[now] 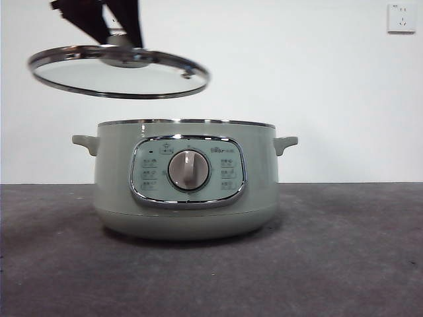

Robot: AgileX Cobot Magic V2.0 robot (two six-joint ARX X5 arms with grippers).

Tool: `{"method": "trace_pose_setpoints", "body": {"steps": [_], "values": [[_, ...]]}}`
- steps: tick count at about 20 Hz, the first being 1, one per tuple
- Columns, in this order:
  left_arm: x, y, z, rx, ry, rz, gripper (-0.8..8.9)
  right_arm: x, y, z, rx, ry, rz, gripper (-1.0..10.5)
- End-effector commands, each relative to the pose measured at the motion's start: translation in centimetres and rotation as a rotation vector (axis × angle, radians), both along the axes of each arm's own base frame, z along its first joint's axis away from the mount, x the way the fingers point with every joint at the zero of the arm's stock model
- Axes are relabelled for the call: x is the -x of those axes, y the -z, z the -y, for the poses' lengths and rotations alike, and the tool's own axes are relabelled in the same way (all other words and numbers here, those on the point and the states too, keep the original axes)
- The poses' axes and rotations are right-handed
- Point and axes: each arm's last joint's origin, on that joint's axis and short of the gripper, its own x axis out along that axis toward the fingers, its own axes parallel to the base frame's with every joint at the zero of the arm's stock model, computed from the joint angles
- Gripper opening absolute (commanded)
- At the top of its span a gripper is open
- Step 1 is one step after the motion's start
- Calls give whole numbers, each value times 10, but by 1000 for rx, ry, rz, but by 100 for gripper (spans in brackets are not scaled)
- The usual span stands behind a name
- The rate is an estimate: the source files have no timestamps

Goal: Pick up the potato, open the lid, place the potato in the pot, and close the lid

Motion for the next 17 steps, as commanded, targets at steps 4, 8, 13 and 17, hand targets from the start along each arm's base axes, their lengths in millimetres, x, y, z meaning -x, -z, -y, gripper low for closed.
{"method": "trace_pose_setpoints", "body": {"steps": [4,8,13,17], "values": [[14,-1,34,34,86,5,-12,49,21,48,52,29,-33,669],[24,0,52,35,130,-3,-13,81,25,77,-9,73,-15,667],[27,2,59,40,139,-14,-12,101,36,96,-58,70,23,666],[18,15,64,26,130,-53,-12,104,57,97,-59,54,-17,665]]}}
